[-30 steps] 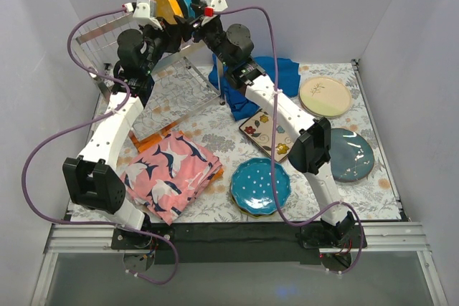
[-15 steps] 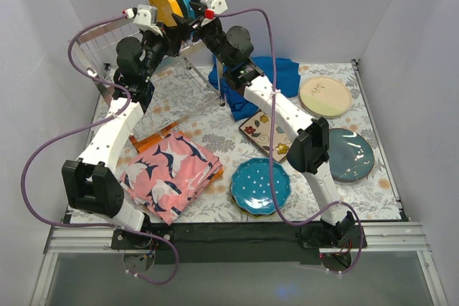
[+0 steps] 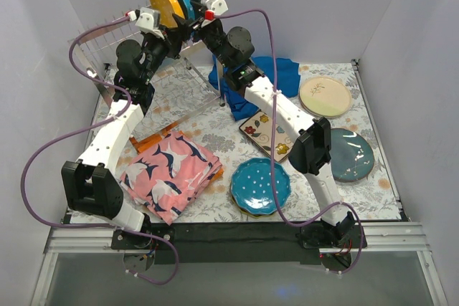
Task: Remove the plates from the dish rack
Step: Unload the plate from the dish rack.
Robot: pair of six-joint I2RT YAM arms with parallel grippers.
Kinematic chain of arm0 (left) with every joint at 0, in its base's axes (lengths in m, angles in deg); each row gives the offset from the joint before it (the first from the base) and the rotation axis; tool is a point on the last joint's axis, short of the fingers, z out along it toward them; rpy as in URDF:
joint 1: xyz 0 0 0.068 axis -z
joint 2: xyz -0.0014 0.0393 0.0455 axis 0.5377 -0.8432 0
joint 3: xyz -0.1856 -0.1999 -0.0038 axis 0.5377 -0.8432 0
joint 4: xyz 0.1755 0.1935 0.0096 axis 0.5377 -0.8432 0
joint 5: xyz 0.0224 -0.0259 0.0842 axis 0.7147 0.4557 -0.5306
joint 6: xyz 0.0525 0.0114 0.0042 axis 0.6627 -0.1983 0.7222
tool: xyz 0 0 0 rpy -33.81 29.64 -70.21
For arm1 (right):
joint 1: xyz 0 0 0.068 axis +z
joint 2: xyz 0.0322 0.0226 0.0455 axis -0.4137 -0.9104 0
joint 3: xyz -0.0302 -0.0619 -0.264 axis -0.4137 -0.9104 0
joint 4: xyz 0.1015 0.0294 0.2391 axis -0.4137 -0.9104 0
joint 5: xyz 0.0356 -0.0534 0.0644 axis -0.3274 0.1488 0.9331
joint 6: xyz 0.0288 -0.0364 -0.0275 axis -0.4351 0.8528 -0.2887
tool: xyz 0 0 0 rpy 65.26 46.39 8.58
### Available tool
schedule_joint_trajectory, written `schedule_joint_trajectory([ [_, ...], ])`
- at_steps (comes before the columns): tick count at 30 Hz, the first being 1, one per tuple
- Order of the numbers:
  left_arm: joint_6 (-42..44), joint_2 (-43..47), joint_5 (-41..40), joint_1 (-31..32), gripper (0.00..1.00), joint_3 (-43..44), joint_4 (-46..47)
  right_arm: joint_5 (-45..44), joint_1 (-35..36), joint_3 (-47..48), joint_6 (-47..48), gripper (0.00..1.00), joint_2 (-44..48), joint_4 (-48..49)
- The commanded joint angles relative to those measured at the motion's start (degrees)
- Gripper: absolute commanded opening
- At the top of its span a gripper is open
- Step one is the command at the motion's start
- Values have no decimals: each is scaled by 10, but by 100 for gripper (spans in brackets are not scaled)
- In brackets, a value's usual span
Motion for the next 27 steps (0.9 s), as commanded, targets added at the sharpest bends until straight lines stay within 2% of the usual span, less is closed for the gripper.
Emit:
schedule_joint_trajectory([
  [1, 21, 53, 53, 18, 0, -18, 9, -19, 11, -16, 29, 69, 25, 15],
  [18, 60, 74, 45, 32, 0, -58, 42, -76, 21, -10, 68, 73, 4, 17],
  [27, 76, 87, 51, 37, 0, -87, 73, -159, 33, -31, 61, 74, 10, -2],
])
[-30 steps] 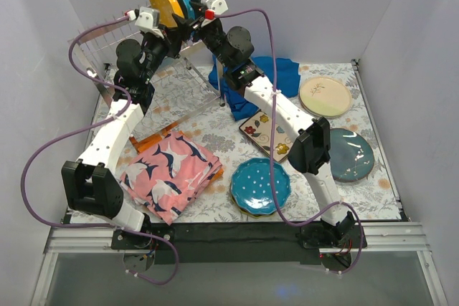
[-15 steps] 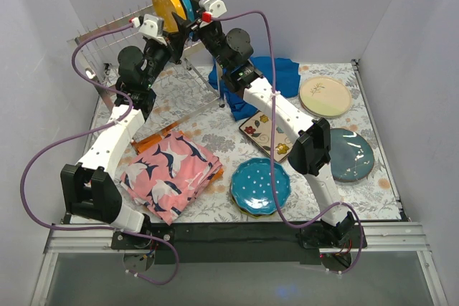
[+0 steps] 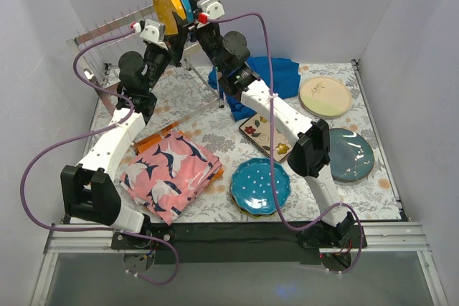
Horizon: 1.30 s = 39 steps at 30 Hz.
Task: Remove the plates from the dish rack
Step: Unload the plate from the dish rack.
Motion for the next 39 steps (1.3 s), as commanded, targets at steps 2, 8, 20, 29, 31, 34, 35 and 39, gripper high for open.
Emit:
schedule_joint_trajectory([
  [2, 21, 55, 54, 25, 0, -14, 5, -65, 8, -18, -7, 74, 1, -26],
  [8, 25, 58, 53, 27, 0, -20, 10, -76, 12, -29, -15, 75, 0, -44],
  [20, 27, 57, 49, 28, 0, -24, 14, -65, 21, -51, -21, 70, 4, -55],
  [29, 28, 62, 49, 29, 0, -34, 23, -76, 24, -74, -29, 57, 15, -57],
  [31, 27, 65, 48, 30, 0, -34, 26, -76, 25, -84, -33, 53, 24, -57],
  [34, 27, 66, 47, 30, 0, -35, 27, -78, 26, -93, -36, 46, 30, -56],
  [35, 27, 67, 45, 30, 0, -36, 27, -80, 25, -93, -36, 44, 31, -56],
  [39, 28, 68, 37, 30, 0, -33, 23, -90, 28, -95, -36, 24, 31, -55],
])
